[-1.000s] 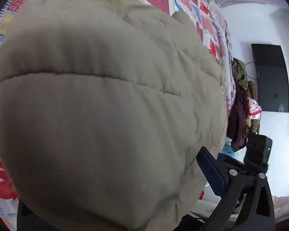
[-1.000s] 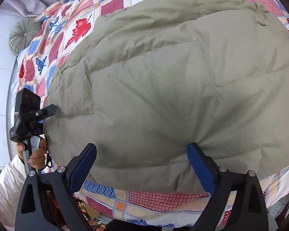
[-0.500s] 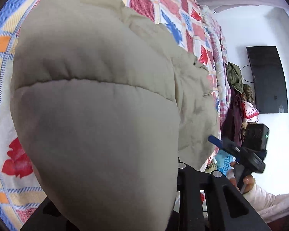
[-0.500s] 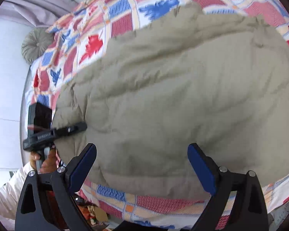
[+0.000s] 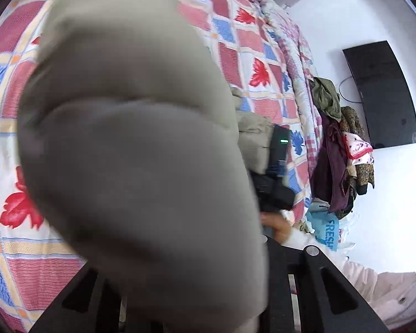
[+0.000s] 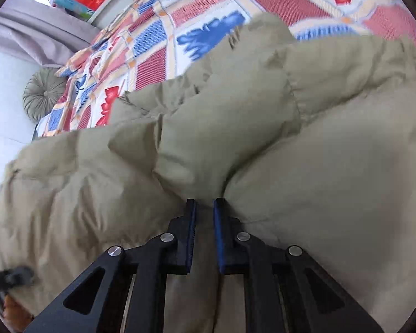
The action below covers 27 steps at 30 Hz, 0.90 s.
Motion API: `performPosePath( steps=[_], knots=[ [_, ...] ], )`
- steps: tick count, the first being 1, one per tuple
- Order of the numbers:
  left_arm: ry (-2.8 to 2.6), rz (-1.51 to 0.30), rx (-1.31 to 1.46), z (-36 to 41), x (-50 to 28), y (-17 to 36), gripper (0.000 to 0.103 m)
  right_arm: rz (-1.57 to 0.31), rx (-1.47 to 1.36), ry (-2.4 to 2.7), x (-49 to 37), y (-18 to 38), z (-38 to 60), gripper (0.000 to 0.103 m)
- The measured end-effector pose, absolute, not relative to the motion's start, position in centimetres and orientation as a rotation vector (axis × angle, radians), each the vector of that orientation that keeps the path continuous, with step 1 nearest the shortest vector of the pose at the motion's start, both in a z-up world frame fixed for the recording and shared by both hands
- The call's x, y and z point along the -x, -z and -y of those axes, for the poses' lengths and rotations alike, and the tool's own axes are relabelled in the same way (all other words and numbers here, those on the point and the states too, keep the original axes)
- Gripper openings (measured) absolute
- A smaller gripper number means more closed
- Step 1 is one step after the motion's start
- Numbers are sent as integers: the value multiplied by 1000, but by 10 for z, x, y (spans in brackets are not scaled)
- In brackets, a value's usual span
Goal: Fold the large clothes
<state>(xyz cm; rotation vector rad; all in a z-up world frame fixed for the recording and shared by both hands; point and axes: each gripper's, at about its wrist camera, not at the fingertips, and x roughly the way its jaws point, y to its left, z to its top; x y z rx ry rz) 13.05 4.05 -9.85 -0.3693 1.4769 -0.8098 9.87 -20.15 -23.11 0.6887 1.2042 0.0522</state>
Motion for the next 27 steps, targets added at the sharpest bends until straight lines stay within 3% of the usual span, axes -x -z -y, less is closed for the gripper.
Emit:
performPosePath(
  steps=[13, 16, 21, 23, 27],
  knots=[
    [817, -1504, 176, 84, -111, 62, 31, -1272, -863, -115, -109, 257, 228, 6],
    [857, -1525, 178, 101, -112, 62, 55, -1220, -877, -116, -97, 235, 252, 11],
    [984, -1577, 218, 139, -113, 82, 56, -1122, -897, -21, -46, 200, 310, 11],
    [1051, -1604, 248, 158, -111, 97, 70, -1102, -923, 30, -23, 196, 329, 11],
    [1117, -1639, 278, 185, -103, 136, 70, -1079, -980, 115, 19, 195, 361, 11]
  ],
)
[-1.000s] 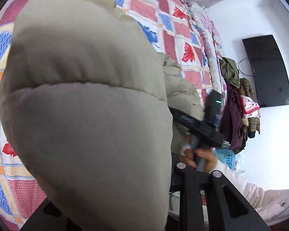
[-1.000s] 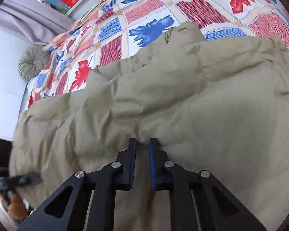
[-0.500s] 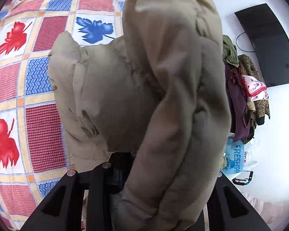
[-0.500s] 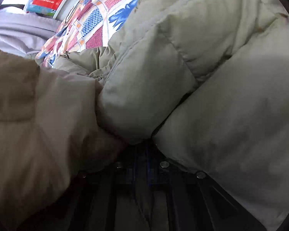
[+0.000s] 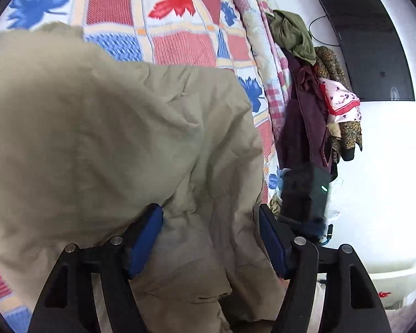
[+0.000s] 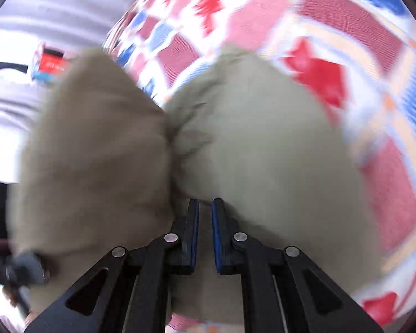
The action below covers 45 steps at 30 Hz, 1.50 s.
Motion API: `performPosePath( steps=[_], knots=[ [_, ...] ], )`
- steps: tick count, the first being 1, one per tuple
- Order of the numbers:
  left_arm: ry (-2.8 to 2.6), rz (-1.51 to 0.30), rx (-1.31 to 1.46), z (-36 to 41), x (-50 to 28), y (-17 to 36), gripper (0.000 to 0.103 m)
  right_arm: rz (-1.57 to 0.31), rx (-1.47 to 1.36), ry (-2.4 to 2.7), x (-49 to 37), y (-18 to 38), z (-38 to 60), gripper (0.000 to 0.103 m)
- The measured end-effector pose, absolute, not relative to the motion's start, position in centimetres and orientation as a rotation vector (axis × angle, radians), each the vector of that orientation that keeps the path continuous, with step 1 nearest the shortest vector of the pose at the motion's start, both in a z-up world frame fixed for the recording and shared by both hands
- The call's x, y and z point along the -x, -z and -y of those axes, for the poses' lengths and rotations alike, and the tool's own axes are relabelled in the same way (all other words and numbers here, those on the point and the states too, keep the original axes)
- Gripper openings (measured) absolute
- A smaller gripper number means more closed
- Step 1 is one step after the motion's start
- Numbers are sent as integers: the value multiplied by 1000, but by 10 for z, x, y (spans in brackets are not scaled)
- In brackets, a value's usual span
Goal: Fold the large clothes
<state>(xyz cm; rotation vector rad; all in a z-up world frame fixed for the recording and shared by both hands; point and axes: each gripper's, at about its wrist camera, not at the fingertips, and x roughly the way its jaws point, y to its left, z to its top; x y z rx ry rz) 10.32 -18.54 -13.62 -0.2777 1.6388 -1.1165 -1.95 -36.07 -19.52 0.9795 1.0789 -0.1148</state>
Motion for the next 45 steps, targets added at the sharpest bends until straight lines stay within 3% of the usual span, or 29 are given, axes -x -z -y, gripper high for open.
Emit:
performPosePath(
  steps=[4, 6, 7, 9, 10, 17, 20, 21, 23, 26, 32, 39, 45],
  knots=[
    [1104, -1650, 251, 222, -99, 163, 70, -1076, -1016, 170, 54, 192, 373, 11],
    [1098, -1647, 232, 228, -100, 168, 70, -1071, -1021, 182, 67, 184, 375, 20],
    [1093, -1646, 219, 236, -100, 171, 70, -1061, -1024, 181, 76, 177, 375, 42],
    [1085, -1649, 208, 248, -102, 181, 70, -1030, -1028, 165, 94, 165, 379, 76],
    [1082, -1652, 204, 249, -104, 184, 70, -1007, -1027, 135, 103, 158, 382, 77],
    [1083, -1596, 98, 258, -100, 169, 70, -1000, -1023, -105, 100, 134, 347, 77],
    [1065, -1449, 43, 239, -104, 138, 70, -1052, -979, -28, 86, 146, 335, 76],
    [1040, -1385, 27, 228, -107, 127, 70, -1072, -961, 14, 84, 151, 334, 71],
    [959, -1263, 17, 201, -116, 109, 70, -1099, -918, 100, 87, 157, 336, 29],
    [793, -1164, 28, 158, -136, 106, 70, -1141, -875, 185, 93, 164, 340, 22],
    [603, -1207, 91, 121, -174, 153, 70, -1139, -688, 169, 87, 146, 329, 16],
    [702, -1149, -44, 196, -155, 151, 70, -1174, -495, 242, 80, 132, 332, 15],
    [765, -1133, -113, 245, -140, 158, 70, -1237, -463, 313, 99, 155, 351, 15]
  ],
)
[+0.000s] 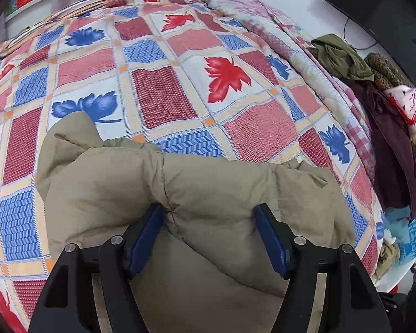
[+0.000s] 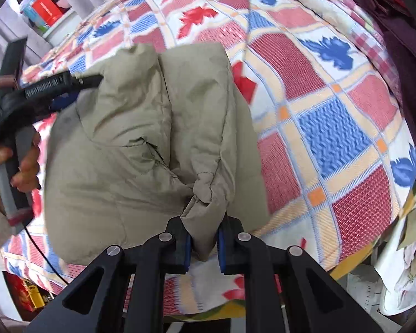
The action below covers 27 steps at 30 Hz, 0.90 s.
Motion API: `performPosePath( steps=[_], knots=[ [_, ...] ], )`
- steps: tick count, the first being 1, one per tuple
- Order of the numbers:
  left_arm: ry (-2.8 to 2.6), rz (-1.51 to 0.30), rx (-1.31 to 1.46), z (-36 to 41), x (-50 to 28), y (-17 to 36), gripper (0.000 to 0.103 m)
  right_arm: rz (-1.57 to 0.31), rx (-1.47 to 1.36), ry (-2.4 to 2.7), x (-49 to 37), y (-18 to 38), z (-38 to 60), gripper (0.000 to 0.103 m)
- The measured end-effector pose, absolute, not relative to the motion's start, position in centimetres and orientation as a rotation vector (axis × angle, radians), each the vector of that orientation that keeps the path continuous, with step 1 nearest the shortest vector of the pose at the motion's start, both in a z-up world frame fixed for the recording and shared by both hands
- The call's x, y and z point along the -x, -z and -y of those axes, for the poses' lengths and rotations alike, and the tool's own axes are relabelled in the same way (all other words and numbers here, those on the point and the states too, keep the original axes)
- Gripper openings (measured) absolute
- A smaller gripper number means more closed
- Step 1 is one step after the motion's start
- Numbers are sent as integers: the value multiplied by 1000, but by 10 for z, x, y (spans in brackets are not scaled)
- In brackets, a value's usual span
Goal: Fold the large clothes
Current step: 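Pinch the folded bundle edge with both tools and press it down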
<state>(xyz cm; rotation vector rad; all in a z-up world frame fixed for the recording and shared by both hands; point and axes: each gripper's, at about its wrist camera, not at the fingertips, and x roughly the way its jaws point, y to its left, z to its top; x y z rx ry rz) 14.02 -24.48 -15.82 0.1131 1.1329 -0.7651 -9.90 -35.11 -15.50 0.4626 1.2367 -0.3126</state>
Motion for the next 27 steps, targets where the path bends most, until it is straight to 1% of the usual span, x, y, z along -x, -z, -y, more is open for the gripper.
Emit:
performPosePath(
  steps=[6, 7, 8, 10, 12, 13, 14, 16, 18, 22, 23, 24, 25, 26, 27],
  knots=[
    [749, -1140, -152, 255, -138, 167, 70, -1286, -576, 319, 110, 197, 373, 17],
    [749, -1146, -146, 253, -140, 168, 70, -1280, -610, 314, 111, 197, 377, 17],
    [749, -1149, -141, 251, -141, 169, 70, -1264, -656, 314, 114, 192, 382, 21],
    [752, -1150, -137, 248, -142, 170, 70, -1212, -735, 320, 123, 176, 395, 24],
    [751, -1148, -139, 249, -142, 170, 70, -1118, -770, 320, 132, 148, 405, 36],
    [749, -1145, -140, 248, -142, 170, 70, -1070, -765, 318, 133, 134, 410, 57],
    [747, -1144, -142, 248, -141, 170, 70, -1027, -757, 307, 130, 120, 415, 73],
    [745, -1141, -142, 247, -141, 170, 70, -976, -778, 232, 112, 107, 423, 73],
    [743, -1140, -141, 246, -140, 168, 70, -965, -812, 157, 82, 108, 430, 73],
    [729, -1136, -131, 238, -139, 160, 70, -976, -909, 67, 10, 141, 437, 73],
    [717, -1130, -122, 234, -139, 156, 70, -993, -960, 31, -10, 154, 438, 67],
    [700, -1117, -106, 225, -139, 150, 70, -1015, -991, 29, -24, 163, 434, 59],
    [685, -1106, -86, 216, -139, 144, 70, -1045, -990, 38, -36, 170, 431, 27],
    [671, -1096, -66, 206, -139, 140, 70, -1087, -955, 46, -47, 175, 425, 16],
    [650, -1085, -51, 195, -139, 136, 70, -1111, -916, 55, -50, 177, 419, 15]
  ],
)
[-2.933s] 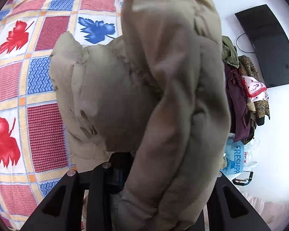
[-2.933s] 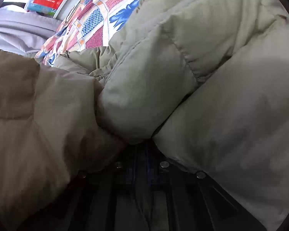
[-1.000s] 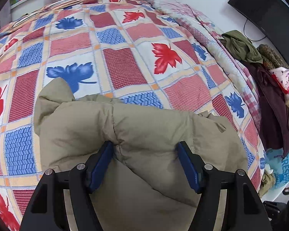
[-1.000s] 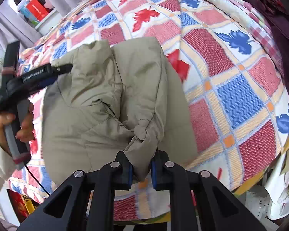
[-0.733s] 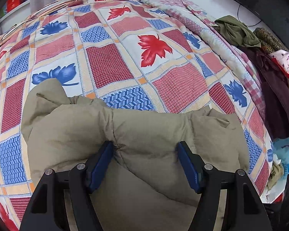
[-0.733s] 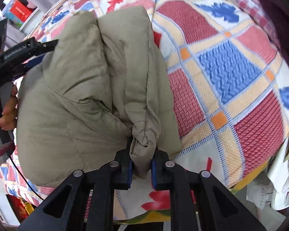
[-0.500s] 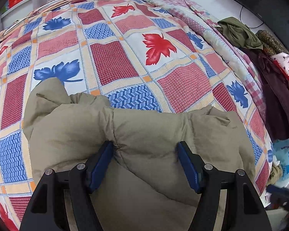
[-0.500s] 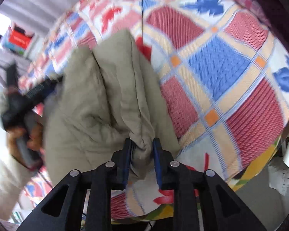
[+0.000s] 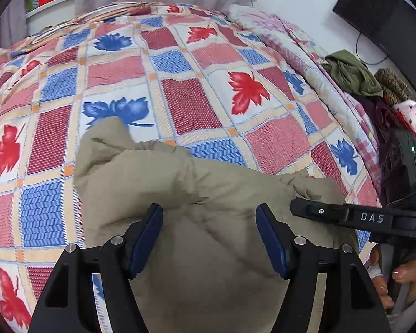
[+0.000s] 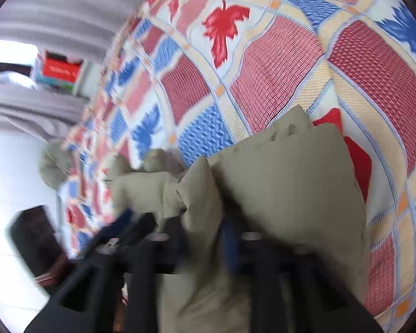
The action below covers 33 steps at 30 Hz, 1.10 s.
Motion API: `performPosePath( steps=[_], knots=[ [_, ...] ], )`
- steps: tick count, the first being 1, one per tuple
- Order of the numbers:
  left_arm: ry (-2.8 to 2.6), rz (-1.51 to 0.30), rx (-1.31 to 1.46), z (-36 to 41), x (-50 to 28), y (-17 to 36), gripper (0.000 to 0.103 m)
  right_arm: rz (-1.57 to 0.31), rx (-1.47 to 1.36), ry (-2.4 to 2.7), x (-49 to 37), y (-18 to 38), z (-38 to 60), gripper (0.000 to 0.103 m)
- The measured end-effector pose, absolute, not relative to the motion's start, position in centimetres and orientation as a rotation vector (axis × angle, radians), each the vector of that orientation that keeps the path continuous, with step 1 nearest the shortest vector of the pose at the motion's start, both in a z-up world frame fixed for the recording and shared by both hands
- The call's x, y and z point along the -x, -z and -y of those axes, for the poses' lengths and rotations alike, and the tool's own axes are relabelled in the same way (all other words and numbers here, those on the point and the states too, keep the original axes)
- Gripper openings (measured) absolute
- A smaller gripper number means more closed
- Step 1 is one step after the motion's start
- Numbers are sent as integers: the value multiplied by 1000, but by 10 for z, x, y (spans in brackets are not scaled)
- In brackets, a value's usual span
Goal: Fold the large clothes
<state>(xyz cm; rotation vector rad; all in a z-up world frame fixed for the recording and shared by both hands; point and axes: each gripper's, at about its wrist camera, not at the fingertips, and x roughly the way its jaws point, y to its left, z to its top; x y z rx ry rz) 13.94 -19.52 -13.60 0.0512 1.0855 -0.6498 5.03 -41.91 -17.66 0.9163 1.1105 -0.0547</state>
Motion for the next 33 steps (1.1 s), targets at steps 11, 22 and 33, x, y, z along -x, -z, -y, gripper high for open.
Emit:
performPosePath(
  steps=[11, 22, 33],
  knots=[
    [565, -1179, -20, 163, -145, 166, 70, -1201, -554, 182, -33, 183, 409, 8],
    [551, -1182, -82, 179, -141, 179, 80, -1238, -509, 230, -34, 199, 409, 8],
    [526, -1225, -71, 166, -142, 169, 80, -1202, -540, 211, -10, 158, 403, 13]
  ],
)
